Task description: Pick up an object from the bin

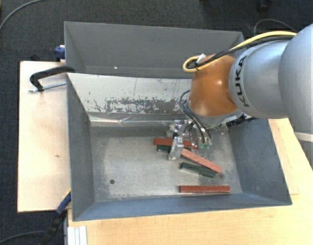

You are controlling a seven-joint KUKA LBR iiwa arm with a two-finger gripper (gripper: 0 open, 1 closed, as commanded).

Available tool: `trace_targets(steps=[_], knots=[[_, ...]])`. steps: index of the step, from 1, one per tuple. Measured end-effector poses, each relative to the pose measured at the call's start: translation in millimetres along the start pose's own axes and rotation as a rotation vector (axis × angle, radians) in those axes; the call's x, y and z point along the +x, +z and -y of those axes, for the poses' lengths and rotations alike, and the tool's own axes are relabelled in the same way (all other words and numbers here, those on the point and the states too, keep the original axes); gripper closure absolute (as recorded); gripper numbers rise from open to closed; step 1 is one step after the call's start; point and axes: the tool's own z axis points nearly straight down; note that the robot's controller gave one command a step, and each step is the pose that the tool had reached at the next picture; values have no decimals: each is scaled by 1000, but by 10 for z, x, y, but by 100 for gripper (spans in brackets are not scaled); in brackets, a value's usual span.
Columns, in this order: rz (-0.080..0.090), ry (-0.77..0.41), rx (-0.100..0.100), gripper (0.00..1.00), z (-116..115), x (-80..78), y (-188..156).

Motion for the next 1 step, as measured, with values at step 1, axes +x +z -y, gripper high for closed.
trace_targets(steps=[1], knots=[[12, -38, -1, 100, -382, -127, -1483]])
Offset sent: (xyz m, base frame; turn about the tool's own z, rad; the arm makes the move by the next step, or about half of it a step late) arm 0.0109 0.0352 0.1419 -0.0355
